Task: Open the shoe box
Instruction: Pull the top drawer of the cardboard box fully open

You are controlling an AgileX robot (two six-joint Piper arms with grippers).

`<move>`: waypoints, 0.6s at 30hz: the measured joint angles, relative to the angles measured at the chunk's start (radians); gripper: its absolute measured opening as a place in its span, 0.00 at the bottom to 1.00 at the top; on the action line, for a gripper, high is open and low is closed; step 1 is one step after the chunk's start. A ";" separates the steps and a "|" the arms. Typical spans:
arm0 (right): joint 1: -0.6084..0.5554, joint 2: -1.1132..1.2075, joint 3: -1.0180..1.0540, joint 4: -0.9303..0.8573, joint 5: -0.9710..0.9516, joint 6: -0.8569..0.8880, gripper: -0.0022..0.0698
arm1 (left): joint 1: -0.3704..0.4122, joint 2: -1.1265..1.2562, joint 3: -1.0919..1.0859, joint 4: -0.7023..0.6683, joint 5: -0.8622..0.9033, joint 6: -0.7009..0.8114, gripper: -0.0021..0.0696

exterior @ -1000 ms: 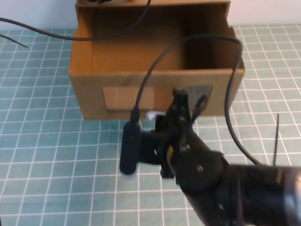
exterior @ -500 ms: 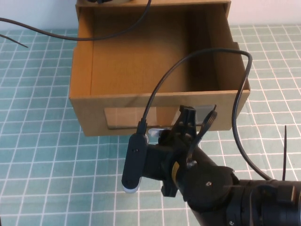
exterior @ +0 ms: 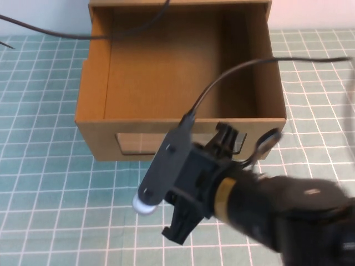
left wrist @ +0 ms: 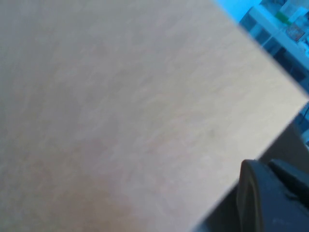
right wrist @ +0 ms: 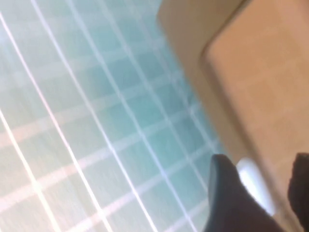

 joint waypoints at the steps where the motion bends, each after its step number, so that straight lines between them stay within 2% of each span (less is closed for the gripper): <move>1: 0.000 -0.028 0.000 0.012 -0.017 0.000 0.39 | 0.000 -0.023 0.000 0.002 0.000 0.000 0.02; 6: 0.000 -0.175 0.000 0.054 -0.088 0.000 0.39 | 0.000 -0.155 0.000 0.052 0.008 -0.006 0.02; 10: 0.000 -0.304 0.000 0.068 -0.073 0.000 0.37 | 0.000 -0.261 0.000 0.155 0.067 -0.029 0.02; 14: 0.000 -0.435 0.000 0.068 0.035 0.000 0.31 | 0.000 -0.358 0.002 0.270 0.148 -0.048 0.02; 18: 0.000 -0.553 0.000 0.048 0.229 -0.012 0.20 | 0.000 -0.481 0.075 0.365 0.159 -0.073 0.02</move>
